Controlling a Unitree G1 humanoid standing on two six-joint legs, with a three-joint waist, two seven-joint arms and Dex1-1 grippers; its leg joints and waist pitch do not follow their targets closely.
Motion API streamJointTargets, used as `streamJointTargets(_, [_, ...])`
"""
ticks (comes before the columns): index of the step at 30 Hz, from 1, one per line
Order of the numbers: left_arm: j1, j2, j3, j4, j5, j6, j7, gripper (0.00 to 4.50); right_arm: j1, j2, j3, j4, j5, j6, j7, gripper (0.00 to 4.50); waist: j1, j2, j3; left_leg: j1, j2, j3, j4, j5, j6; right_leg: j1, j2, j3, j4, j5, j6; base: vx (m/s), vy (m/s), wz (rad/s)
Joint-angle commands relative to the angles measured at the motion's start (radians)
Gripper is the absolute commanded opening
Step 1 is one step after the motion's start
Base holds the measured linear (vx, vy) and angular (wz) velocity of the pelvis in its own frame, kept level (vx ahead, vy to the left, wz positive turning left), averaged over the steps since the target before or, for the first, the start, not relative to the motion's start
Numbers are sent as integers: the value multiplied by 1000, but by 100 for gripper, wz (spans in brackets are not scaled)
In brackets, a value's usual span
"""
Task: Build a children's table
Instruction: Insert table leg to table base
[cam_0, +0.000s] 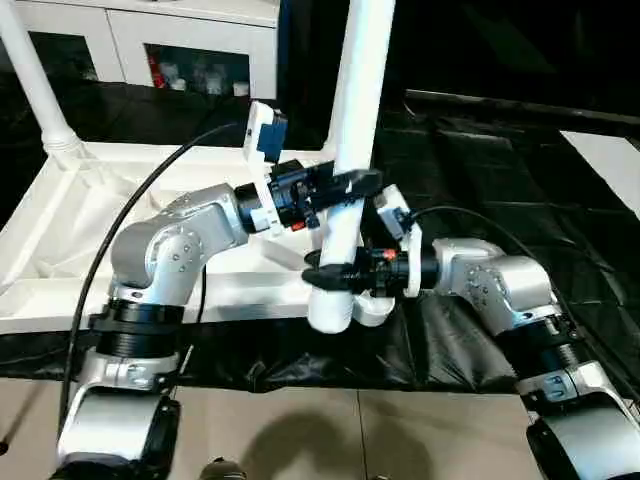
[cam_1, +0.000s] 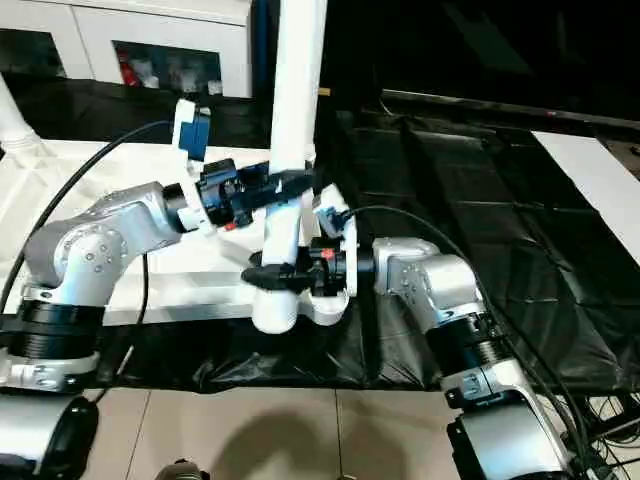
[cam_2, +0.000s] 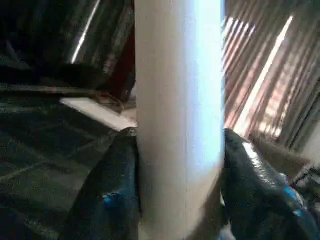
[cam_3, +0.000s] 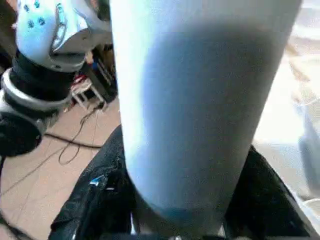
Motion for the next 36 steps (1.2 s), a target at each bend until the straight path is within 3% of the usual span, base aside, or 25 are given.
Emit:
streamJointTargets(1, [-38, -27, 29, -15, -41, -45, 9, 279, 17, 0, -32, -13, 17, -21, -20, 190, -1, 10, -82, 4, -17, 26, -62, -171, -16, 63, -46, 42, -71, -168, -180, 0, 0, 0])
streamJointTargets(3, [-62, -76, 92, 0, -60, -130, 65, 288, 28, 27, -66, -16, 21, -54, -73, 190, -2, 13, -81, 4, -17, 25, -62, -168, -13, 63, -46, 42, -70, -155, -185, 0, 0, 0])
streamJointTargets(6, [-76, -86, 117, 11, -60, -173, 81, 291, 38, 44, -91, -13, 14, -83, -127, 190, -2, 11, -81, 6, -18, 26, -62, -174, -18, 62, -46, 41, -73, -176, -178, 0, 0, 0])
streamJointTargets(7, [-78, -70, 116, 26, -24, -215, 79, 291, 49, 55, -106, -7, -7, -132, -176, 190, -4, 10, -79, 4, -18, 26, -64, -178, -19, 61, -45, 41, -75, -191, -167, 0, 0, 0])
streamJointTargets(10, [-78, -70, 116, 26, -24, -215, 79, 291, 49, 55, -106, -7, -7, -132, -176, 190, -5, 12, -80, 6, -18, 26, -64, -175, -18, 61, -43, 42, -75, -206, -149, 0, 0, 0])
streamJointTargets(14, [-78, -70, 116, 26, -24, -215, 79, 291, 49, 55, -106, -7, -7, -132, -176, 190, -5, 12, -81, 6, -17, 26, -64, -171, -15, 61, -43, 41, -72, -181, -159, 0, 0, 0])
streamJointTargets(15, [-72, -49, 98, 36, 15, -236, 69, 291, 54, 59, -116, -6, -22, -154, -210, 190, -5, 14, -81, 6, -17, 26, -64, -169, -14, 62, -43, 42, -71, -172, -164, 0, 0, 0])
streamJointTargets(16, [20, 128, -144, 92, 251, -366, -122, 291, 81, 48, -162, -4, -92, -240, -363, 190, -1, 13, -78, 6, -19, 20, -70, -166, -7, 57, -47, 39, -87, -215, -128, 0, 0, 0])
streamJointTargets(17, [33, 153, -179, 101, 284, -383, -150, 291, 85, 46, -170, -4, -100, -251, -384, 189, -1, 28, -75, 11, -19, 18, -74, -184, -14, 52, -46, 39, -88, -268, -99, 0, 0, 0])
streamJointTargets(18, [64, 211, -263, 123, 359, -422, -218, 291, 95, 43, -187, -5, -119, -273, -432, 189, -13, 21, -74, 9, -21, 21, -77, -195, -30, 53, -42, 42, -88, -301, -69, 0, 0, 0])
streamJointTargets(19, [83, 242, -320, 153, 407, -455, -271, 291, 105, 40, -199, -9, -134, -283, -464, 189, -13, 24, -76, 17, -21, 24, -75, -191, -42, 50, -43, 48, -86, -297, -67, 0, 0, 0])
streamJointTargets(20, [87, 248, -340, 175, 422, -465, -291, 291, 111, 38, -200, -11, -141, -288, -473, 189, -13, 24, -76, 17, -21, 24, -75, -191, -42, 50, -43, 48, -86, -297, -67, 0, 0, 0])
streamJointTargets(21, [89, 250, -352, 194, 434, -478, -307, 291, 116, 37, -201, -12, -147, -294, -480, 189, -15, 44, -85, 15, -22, 24, -72, -171, -53, 56, -40, 52, -72, -208, -102, 0, 0, 0])
streamJointTargets(22, [90, 250, -358, 206, 441, -486, -316, 291, 119, 37, -201, -13, -151, -299, -484, 189, -16, 40, -89, 12, -20, 24, -71, -149, -51, 58, -39, 50, -64, -124, -135, 0, 0, 0])
streamJointTargets(23, [89, 250, -370, 240, 463, -511, -316, 291, 126, 36, -203, -15, -157, -307, -495, 189, -16, 49, -89, 13, -20, 24, -70, -153, -51, 58, -38, 49, -61, -100, -152, 0, 0, 0])
streamJointTargets(25, [88, 248, -381, 284, 484, -537, -314, 291, 135, 33, -206, -21, -161, -313, -507, 189, -19, 42, -86, 10, -22, 24, -70, -185, -45, 61, -39, 47, -63, -92, -179, 0, 0, 0])
streamJointTargets(29, [85, 254, -406, 357, 519, -613, -324, 291, 158, 38, -195, -40, -174, -352, -532, 189, -27, 42, -83, 8, -25, 26, -69, -220, -29, 63, -40, 50, -71, -169, -172, 0, 0, 0])
streamJointTargets(30, [86, 258, -417, 374, 530, -632, -345, 291, 165, 40, -191, -49, -182, -359, -535, 189, -27, 44, -81, 6, -25, 27, -71, -223, -26, 61, -42, 50, -78, -228, -151, 0, 0, 0])
streamJointTargets(33, [88, 266, -441, 404, 566, -657, -375, 291, 178, 46, -182, -67, -191, -364, -535, 189, -30, 41, -82, 7, -23, 27, -71, -218, -23, 58, -40, 53, -78, -231, -147, 0, 0, 0])
streamJointTargets(36, [90, 274, -457, 414, 590, -662, -381, 291, 183, 50, -179, -74, -192, -364, -534, 189, -30, 47, -81, 12, -20, 26, -72, -227, -20, 54, -41, 54, -76, -213, -160, 0, 0, 0])
